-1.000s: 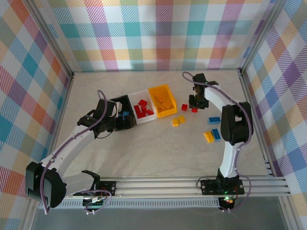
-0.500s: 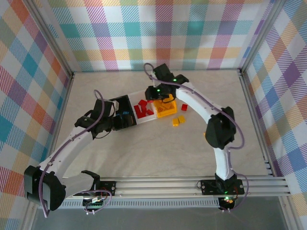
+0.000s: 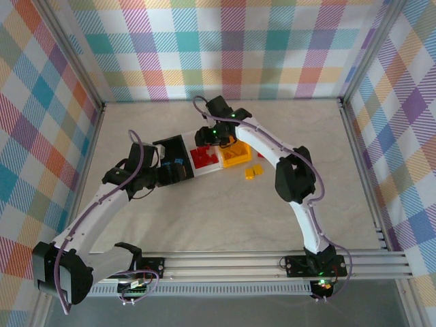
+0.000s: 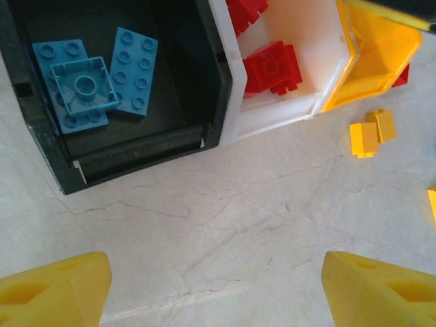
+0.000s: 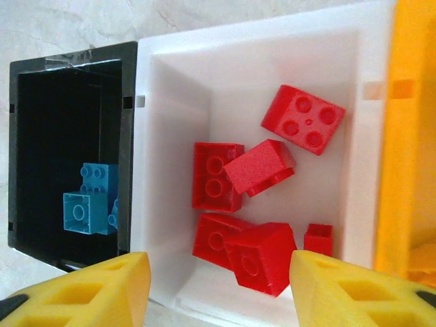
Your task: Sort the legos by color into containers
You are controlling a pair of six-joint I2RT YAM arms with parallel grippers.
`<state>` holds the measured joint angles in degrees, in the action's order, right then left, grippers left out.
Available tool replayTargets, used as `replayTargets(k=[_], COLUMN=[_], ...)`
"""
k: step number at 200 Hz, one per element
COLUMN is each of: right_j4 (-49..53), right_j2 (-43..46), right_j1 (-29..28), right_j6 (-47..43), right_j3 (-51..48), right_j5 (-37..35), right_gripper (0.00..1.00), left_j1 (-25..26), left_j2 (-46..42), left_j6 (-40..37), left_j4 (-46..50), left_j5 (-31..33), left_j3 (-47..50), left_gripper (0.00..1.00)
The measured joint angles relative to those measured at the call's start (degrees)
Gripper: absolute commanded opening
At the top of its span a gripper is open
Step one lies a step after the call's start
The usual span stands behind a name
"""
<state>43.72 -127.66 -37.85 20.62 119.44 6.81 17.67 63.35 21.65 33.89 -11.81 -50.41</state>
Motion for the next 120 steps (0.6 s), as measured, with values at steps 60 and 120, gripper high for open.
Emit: replayTargets(k=[60, 120], right_j4=[-0.7, -0.8], right_j2=[25.6, 22.6], right_j1=[9.2, 18.4], right_j6=[-0.1, 0.1], right_j3=[-27.6, -36.7], right_j5=[-8.4, -12.8], right_gripper=[0.61, 0.67], left_j1=[8.5, 17.3], left_j2=[4.5, 12.6], left_j6=[-0.2, 0.1], left_j4=[-1.5, -4.5], left_j5=[-0.7, 1.0], left_j3=[-0.6, -3.2], left_gripper=[0.82, 0.82])
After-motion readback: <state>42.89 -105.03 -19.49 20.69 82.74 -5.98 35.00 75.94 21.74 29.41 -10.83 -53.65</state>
